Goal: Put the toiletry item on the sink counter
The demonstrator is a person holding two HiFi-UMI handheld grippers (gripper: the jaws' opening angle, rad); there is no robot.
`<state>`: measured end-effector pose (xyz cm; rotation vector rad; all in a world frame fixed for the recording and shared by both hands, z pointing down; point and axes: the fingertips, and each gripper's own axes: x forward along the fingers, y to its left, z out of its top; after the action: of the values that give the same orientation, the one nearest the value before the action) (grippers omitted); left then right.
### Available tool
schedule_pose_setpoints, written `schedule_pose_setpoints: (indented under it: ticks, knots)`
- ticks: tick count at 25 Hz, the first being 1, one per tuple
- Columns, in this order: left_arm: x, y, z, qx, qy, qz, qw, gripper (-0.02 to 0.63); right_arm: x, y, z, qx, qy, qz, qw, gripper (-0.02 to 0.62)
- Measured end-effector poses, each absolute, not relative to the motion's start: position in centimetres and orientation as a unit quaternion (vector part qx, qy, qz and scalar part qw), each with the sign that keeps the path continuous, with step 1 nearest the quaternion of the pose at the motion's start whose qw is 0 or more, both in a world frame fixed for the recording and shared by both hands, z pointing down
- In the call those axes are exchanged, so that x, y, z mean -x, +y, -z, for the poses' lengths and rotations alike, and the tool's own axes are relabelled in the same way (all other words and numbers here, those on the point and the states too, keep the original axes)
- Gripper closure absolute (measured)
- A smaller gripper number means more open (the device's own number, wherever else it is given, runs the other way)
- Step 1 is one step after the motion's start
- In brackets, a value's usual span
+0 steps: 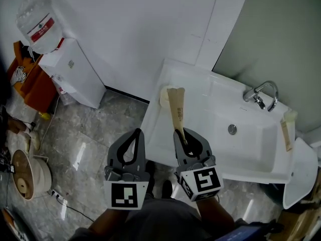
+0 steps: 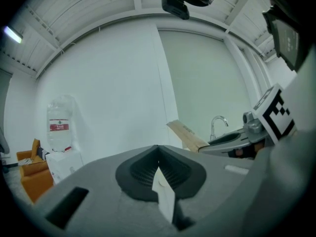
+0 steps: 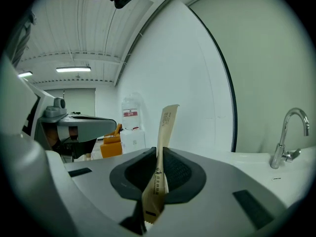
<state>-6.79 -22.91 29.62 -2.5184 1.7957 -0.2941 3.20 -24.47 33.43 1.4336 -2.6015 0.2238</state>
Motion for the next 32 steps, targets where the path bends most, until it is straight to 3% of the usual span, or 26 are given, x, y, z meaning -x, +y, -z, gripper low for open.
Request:
schedule_pose_setpoints:
  ticks: [32]
  knots:
    - [6.5, -25.8, -39.0, 0.829, 0.537, 0.134, -0.082, 0.595, -1.8, -25.2, -43.9, -0.47, -0.852, -0.172, 0.154, 0.551]
